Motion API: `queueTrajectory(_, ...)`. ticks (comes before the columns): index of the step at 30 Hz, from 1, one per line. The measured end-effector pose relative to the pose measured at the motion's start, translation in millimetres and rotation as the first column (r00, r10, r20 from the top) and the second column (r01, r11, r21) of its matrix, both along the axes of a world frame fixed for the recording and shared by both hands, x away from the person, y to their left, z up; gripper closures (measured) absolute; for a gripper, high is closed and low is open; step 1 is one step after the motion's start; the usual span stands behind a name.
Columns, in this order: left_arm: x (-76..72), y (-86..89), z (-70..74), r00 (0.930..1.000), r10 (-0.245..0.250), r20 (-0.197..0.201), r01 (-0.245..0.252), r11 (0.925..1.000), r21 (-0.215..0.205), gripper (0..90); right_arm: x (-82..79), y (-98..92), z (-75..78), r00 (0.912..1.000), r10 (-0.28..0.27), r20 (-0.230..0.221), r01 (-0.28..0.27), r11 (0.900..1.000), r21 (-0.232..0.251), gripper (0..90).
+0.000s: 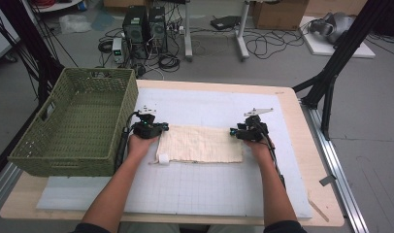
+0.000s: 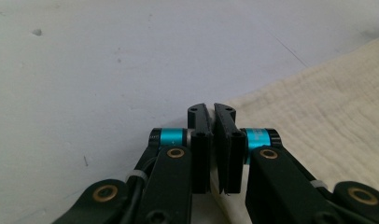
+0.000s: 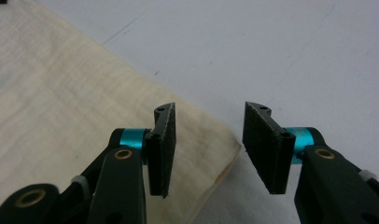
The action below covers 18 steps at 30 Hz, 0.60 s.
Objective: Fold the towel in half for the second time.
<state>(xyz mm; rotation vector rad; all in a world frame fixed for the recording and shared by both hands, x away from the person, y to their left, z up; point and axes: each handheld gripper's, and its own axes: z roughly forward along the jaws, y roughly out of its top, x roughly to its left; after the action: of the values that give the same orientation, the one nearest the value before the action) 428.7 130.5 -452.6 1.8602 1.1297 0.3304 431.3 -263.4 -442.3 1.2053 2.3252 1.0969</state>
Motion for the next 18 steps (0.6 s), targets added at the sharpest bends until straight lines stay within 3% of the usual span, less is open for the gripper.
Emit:
queueTrajectory(3,0.0,0.4,-0.1,1.0000,-0.002,0.000,0.002,1.0000,-0.005,84.9,1.0,2.6,-3.3,0.9999,0.004,-0.010,-0.005,1.000,-0.016,61.8)
queueTrajectory(6,0.0,0.4,-0.1,1.0000,-0.003,0.000,0.003,1.0000,-0.006,84.9,1.5,3.1,-3.3,0.9994,0.032,-0.016,-0.032,0.999,-0.011,77.8)
queueTrajectory(8,-0.2,0.6,0.1,1.0000,-0.003,0.001,0.003,1.0000,-0.009,85.0,0.6,6.0,-2.3,0.9982,0.058,-0.016,-0.059,0.998,-0.025,82.8)
queueTrajectory(14,-1.7,5.6,1.8,0.9999,0.004,0.013,-0.003,0.9990,-0.045,85.0,-1.5,4.9,2.0,0.9987,0.050,0.013,-0.049,0.998,-0.044,84.0)
queueTrajectory(18,-3.5,6.0,10.4,0.9968,0.028,0.075,-0.022,0.9966,-0.079,85.0,-3.7,4.3,9.8,0.9964,0.034,0.078,-0.031,0.999,-0.037,84.0)
